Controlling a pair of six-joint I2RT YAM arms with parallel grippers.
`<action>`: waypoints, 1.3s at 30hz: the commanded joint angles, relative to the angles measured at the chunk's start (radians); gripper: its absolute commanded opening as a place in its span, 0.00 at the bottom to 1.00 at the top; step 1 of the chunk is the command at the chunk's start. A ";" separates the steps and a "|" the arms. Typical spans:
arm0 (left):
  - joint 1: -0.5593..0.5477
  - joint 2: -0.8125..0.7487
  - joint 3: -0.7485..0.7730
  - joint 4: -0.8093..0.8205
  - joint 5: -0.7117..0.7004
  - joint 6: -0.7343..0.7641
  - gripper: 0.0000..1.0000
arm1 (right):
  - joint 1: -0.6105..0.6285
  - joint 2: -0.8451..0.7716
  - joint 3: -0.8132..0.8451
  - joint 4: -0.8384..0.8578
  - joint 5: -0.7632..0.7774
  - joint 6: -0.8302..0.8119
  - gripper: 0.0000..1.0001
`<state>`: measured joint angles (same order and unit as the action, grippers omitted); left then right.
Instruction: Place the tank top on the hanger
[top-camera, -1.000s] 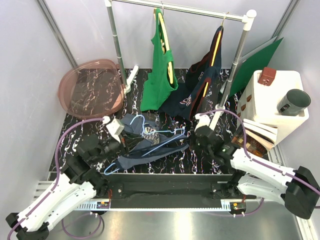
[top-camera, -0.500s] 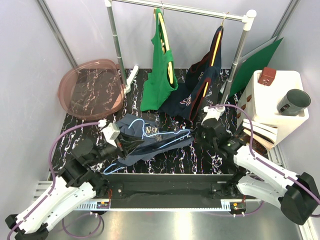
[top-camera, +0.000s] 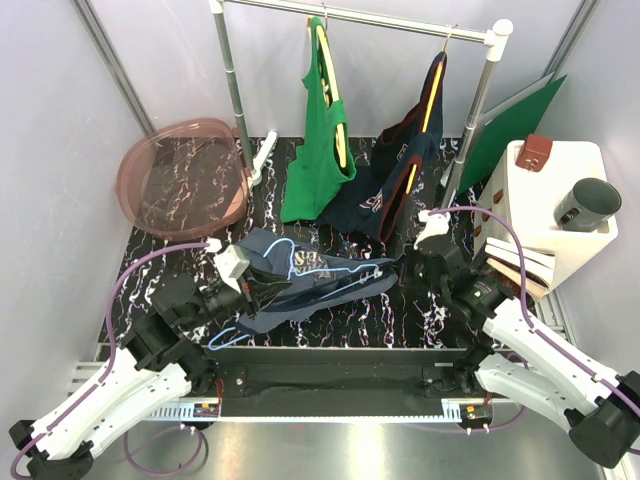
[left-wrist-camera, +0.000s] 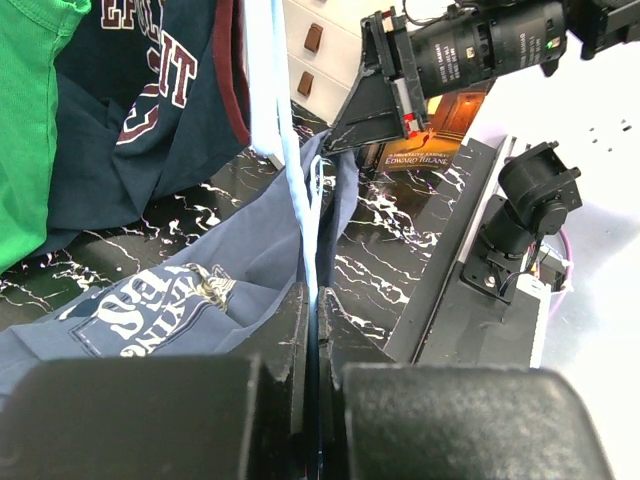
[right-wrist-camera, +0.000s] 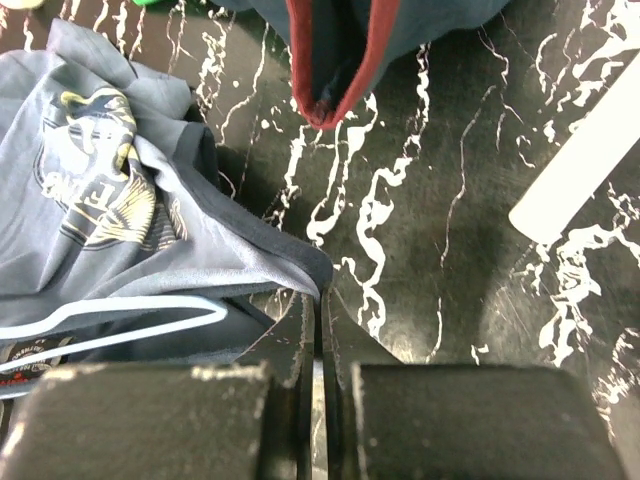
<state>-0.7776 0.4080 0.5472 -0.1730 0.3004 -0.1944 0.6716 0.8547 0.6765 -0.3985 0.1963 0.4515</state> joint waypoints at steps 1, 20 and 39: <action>-0.012 0.008 0.016 0.036 -0.030 0.019 0.00 | -0.009 -0.029 0.075 -0.065 0.000 -0.017 0.00; -0.018 0.037 0.022 0.030 -0.038 0.029 0.00 | 0.163 0.187 0.264 0.073 -0.229 0.007 0.00; -0.018 -0.018 -0.029 0.157 0.075 0.041 0.00 | 0.227 0.132 0.308 -0.017 -0.262 -0.097 0.90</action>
<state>-0.7914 0.4294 0.5404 -0.1658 0.3054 -0.1738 0.8951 1.0462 0.9108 -0.3748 -0.0322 0.4232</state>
